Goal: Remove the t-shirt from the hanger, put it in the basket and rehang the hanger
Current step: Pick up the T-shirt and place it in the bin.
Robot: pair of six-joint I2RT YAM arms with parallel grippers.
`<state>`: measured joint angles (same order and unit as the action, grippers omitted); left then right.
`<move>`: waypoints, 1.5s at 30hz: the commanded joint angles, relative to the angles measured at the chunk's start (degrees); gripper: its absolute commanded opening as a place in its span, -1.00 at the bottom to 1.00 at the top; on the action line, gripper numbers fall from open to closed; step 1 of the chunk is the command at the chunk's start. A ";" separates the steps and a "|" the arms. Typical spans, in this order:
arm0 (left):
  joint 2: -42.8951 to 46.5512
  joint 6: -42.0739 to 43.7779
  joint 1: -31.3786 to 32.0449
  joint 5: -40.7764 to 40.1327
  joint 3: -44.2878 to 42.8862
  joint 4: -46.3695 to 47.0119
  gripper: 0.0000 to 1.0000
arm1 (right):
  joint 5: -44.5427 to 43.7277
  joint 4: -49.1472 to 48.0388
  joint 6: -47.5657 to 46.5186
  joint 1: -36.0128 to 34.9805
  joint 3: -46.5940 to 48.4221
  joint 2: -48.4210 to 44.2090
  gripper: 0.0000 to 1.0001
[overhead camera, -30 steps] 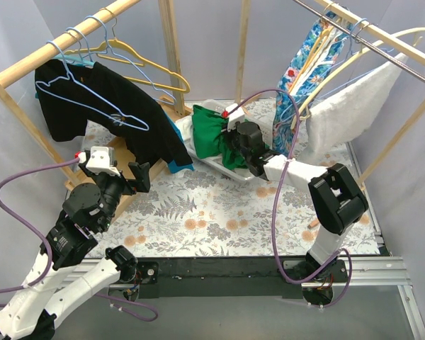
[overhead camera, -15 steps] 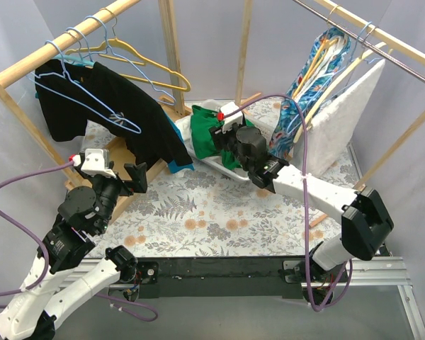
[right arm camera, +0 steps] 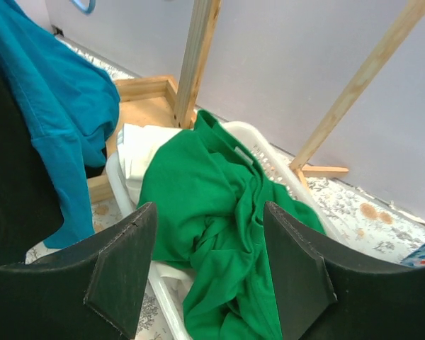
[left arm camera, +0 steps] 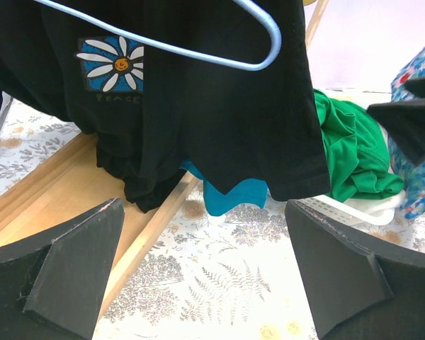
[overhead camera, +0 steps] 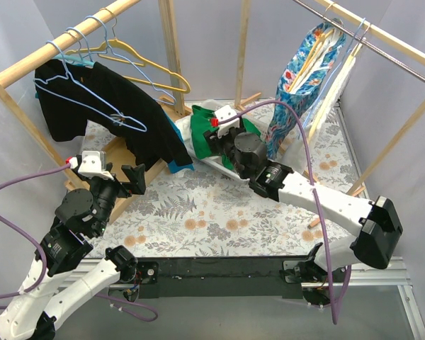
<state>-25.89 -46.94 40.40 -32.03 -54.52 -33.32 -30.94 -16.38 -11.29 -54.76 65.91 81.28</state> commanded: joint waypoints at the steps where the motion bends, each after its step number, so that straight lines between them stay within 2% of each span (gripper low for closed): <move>1: 0.40 -0.26 0.03 -0.58 -0.94 -0.87 0.96 | -3.34 -1.37 -1.98 -0.87 3.87 -4.46 0.37; 4: 0.49 -0.35 0.03 -0.58 -1.02 -1.13 0.96 | -2.29 -0.93 -3.21 -1.75 4.93 -5.60 0.37; 9: 0.75 -0.70 0.03 -1.19 -1.02 -1.75 0.96 | 9.21 -1.90 -6.37 -4.12 5.89 -7.97 0.32; 13: 1.01 -0.96 0.03 -2.16 -0.59 -2.80 0.96 | 19.41 -2.51 -7.34 -6.06 7.30 -9.29 0.04; 17: 0.93 -0.88 0.03 -2.77 -0.06 -3.24 0.96 | 29.42 -4.09 -7.87 -6.94 10.54 -8.86 0.01; 23: 0.40 -0.79 0.03 -2.95 -0.06 -3.42 0.96 | 36.46 -4.80 -10.59 -7.02 21.42 -0.87 0.11; 27: 0.75 -1.05 0.03 -2.77 -0.06 -3.24 0.96 | 38.05 -3.58 -11.04 -6.68 29.77 7.47 0.15; 34: 0.84 -1.14 0.03 -2.42 -0.32 -3.51 0.96 | 42.71 2.40 -7.00 -4.66 43.49 18.12 0.21; 40: 1.28 -0.88 0.03 -2.07 -0.23 -3.33 0.96 | 47.37 3.99 -2.17 -0.70 48.34 23.40 0.24; 45: 1.54 -0.79 0.03 -2.16 -0.32 -3.42 0.96 | 48.96 6.62 -0.75 1.50 56.16 29.02 0.23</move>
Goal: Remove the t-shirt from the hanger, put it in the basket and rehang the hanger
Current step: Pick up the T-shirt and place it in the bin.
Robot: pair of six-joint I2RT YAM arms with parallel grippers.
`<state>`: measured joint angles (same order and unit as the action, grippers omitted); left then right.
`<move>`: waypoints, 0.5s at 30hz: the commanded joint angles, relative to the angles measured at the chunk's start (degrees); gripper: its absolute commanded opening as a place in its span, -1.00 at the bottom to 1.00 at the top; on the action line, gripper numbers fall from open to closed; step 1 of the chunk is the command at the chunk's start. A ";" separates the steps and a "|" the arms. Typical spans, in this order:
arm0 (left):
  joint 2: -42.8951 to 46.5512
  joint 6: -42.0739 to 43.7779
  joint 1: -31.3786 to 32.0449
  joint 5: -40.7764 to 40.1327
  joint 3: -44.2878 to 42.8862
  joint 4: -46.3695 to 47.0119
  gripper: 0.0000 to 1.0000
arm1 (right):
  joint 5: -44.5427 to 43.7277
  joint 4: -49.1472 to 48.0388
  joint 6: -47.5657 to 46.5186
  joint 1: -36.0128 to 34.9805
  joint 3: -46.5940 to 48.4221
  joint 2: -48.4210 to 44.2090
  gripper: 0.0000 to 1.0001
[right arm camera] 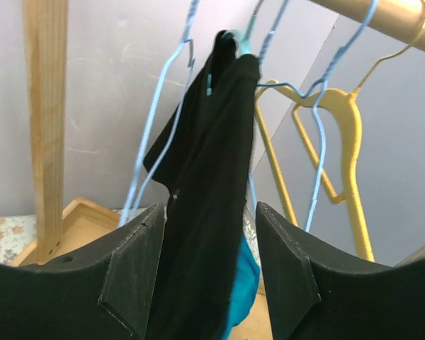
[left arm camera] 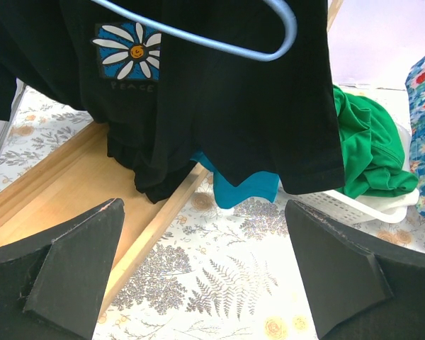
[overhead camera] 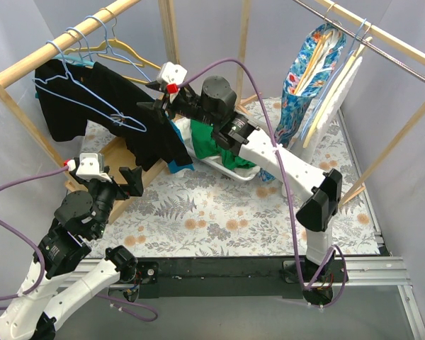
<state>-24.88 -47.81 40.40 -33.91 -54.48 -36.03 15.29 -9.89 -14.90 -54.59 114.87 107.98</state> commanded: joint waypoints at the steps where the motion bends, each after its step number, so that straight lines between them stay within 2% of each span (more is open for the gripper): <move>1: 0.71 0.09 0.03 -0.28 -0.45 -0.71 0.96 | 2.82 0.92 3.12 1.50 8.34 3.10 0.23; 6: 0.71 0.00 0.03 -0.37 -0.72 -0.88 0.96 | 4.48 1.63 4.87 2.47 10.81 6.01 0.13; 15: 0.36 0.35 0.03 -0.63 -0.72 -0.71 0.96 | 7.30 0.40 6.19 2.12 7.83 5.75 -0.47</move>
<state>-24.64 -47.79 40.40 -33.91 -54.48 -36.03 21.06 -7.16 -10.20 -52.14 122.89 114.76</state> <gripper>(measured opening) 0.982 0.330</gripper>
